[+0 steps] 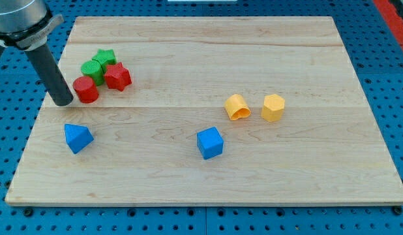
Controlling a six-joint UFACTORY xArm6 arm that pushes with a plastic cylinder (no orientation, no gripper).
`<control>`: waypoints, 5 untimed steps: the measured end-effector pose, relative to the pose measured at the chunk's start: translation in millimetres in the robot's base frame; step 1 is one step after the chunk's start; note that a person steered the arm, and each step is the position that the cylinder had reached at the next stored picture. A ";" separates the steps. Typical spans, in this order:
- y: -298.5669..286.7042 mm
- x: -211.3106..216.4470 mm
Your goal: Push the blue triangle into the blue cube
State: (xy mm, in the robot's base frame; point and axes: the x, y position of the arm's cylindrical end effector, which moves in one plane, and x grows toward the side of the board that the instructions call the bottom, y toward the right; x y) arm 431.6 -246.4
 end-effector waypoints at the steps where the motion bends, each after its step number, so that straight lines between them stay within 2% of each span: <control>1: -3.2 -0.1; 2: -28.4 10.2; 3: -36.5 48.4; 5: 59.5 83.4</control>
State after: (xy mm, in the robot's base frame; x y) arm 515.1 -186.9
